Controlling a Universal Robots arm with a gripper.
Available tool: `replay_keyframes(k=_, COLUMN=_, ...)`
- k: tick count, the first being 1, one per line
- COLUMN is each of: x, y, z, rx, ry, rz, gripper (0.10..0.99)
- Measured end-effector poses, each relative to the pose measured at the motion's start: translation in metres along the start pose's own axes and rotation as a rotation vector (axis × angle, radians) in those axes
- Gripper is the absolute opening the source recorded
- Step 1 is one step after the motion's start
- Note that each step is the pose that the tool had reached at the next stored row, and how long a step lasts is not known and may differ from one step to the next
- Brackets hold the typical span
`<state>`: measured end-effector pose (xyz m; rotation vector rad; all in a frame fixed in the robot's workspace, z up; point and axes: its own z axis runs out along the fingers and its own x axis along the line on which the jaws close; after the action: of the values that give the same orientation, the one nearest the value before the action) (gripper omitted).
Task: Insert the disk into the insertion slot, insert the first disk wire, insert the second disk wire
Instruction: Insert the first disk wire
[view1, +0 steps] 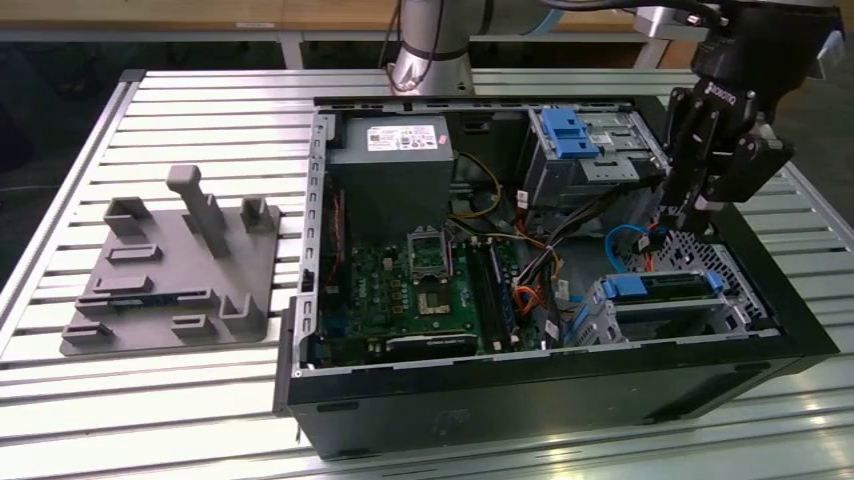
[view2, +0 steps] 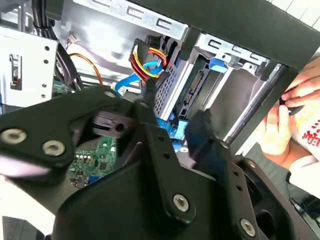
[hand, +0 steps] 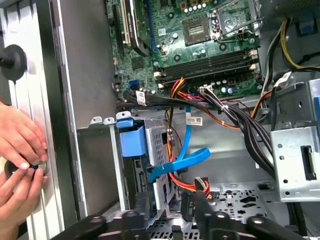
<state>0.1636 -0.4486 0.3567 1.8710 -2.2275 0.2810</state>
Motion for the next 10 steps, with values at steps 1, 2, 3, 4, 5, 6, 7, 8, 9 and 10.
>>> replay_keyframes(k=1, x=-0.0010, y=-0.0003, z=0.0003, rx=-0.001, ry=0.0020, rz=0.000, gripper=0.533)
replay_keyframes(k=2, x=-0.0021, y=-0.0007, z=0.0006, rx=-0.001, ry=0.0032, rz=-0.001, gripper=0.463)
replay_keyframes(k=3, x=-0.0030, y=-0.0014, z=0.0009, rx=-0.001, ry=0.0035, rz=-0.001, gripper=0.463)
replay_keyframes(k=4, x=-0.0039, y=-0.0025, z=0.0013, rx=-0.002, ry=0.0040, rz=-0.001, gripper=0.463)
replay_keyframes(k=5, x=-0.0047, y=-0.0043, z=0.0018, rx=-0.002, ry=0.0050, rz=-0.001, gripper=0.463)
replay_keyframes(k=6, x=-0.0055, y=-0.0060, z=0.0023, rx=-0.005, ry=0.0081, rz=-0.002, gripper=0.463)
replay_keyframes(k=7, x=-0.0062, y=-0.0070, z=0.0027, rx=-0.007, ry=0.0135, rz=-0.002, gripper=0.463)
replay_keyframes(k=8, x=-0.0072, y=-0.0072, z=0.0030, rx=-0.007, ry=0.0210, rz=-0.003, gripper=0.463)
replay_keyframes(k=9, x=-0.0088, y=-0.0070, z=0.0032, rx=-0.007, ry=0.0294, rz=-0.003, gripper=0.463)
replay_keyframes(k=10, x=-0.0105, y=-0.0067, z=0.0033, rx=-0.005, ry=0.0391, rz=-0.002, gripper=0.447)
